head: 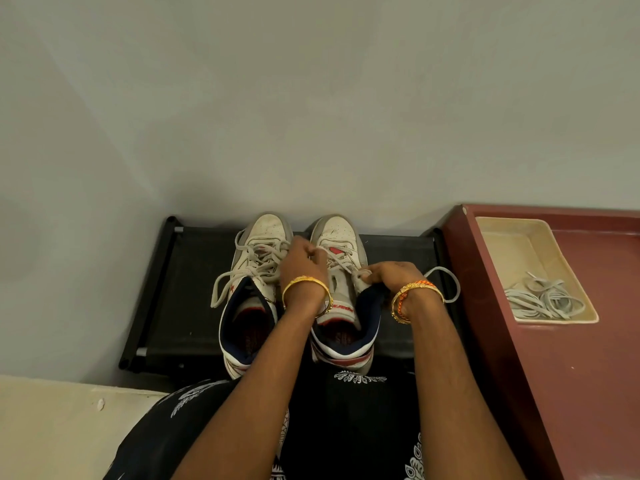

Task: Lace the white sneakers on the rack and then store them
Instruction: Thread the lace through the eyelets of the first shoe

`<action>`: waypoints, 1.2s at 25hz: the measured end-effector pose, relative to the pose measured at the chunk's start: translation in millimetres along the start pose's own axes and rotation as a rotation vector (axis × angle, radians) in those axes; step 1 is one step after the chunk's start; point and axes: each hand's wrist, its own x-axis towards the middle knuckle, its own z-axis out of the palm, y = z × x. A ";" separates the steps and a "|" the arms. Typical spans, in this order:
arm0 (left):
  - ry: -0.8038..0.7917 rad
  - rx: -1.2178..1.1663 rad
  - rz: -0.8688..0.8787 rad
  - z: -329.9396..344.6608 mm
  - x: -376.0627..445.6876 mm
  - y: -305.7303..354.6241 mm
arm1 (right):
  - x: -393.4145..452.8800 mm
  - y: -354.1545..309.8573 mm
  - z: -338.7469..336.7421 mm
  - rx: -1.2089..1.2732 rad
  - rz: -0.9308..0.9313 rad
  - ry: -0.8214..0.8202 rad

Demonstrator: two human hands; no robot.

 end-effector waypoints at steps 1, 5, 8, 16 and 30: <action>0.013 -0.246 -0.192 -2.2 4.1 -0.3 | -0.7 -0.3 0.2 -0.029 -0.006 -0.014; -0.061 -0.479 -0.407 -14.1 12.9 6.0 | -7.5 -1.9 1.1 -0.054 -0.012 -0.028; -0.181 0.307 0.265 -15.2 -4.1 11.4 | -8.0 -2.0 1.4 -0.032 -0.019 -0.005; -0.284 1.020 0.518 1.1 -12.9 14.0 | -11.2 -2.4 -0.1 0.046 -0.027 -0.040; 0.185 -0.758 -0.133 -30.2 3.3 20.4 | -17.4 -4.3 0.7 0.134 -0.004 -0.034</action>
